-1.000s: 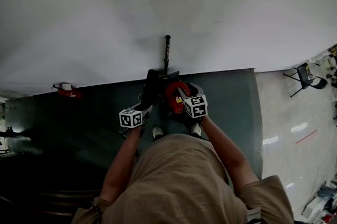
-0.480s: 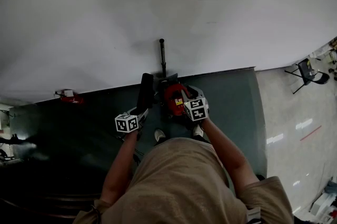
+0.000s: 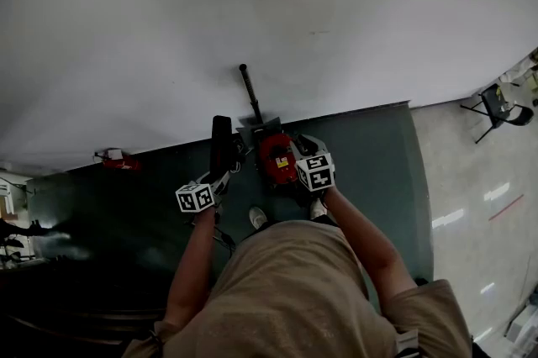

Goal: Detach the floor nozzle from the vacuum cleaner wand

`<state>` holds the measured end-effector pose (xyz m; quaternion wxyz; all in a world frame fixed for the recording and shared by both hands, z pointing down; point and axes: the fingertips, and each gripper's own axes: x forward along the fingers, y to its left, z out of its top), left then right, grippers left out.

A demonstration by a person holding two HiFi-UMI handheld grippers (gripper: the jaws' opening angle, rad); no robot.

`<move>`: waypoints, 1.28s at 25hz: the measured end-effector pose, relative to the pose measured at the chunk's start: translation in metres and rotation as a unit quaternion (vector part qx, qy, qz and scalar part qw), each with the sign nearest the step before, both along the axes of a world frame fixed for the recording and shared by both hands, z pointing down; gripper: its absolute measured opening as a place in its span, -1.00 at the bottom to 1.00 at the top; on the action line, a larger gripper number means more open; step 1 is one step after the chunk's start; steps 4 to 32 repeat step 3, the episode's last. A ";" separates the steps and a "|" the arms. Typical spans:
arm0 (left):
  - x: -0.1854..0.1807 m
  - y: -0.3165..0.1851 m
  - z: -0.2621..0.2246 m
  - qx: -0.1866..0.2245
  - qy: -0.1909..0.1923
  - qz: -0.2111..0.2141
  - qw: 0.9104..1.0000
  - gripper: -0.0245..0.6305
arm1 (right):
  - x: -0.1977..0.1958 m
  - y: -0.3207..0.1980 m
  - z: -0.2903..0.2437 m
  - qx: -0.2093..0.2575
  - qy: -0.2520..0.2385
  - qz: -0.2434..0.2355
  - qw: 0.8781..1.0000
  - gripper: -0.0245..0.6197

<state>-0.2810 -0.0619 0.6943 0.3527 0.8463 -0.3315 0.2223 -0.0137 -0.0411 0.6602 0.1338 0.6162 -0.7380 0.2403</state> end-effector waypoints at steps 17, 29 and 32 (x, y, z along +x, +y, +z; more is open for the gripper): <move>0.011 0.000 0.000 0.002 0.003 -0.016 1.000 -0.40 | 0.018 0.004 -0.003 0.004 -0.015 -0.002 1.000 -0.61; 0.011 0.000 0.000 0.002 0.003 -0.016 1.000 -0.40 | 0.018 0.004 -0.003 0.004 -0.015 -0.002 1.000 -0.61; 0.011 0.000 0.000 0.002 0.003 -0.016 1.000 -0.40 | 0.018 0.004 -0.003 0.004 -0.015 -0.002 1.000 -0.61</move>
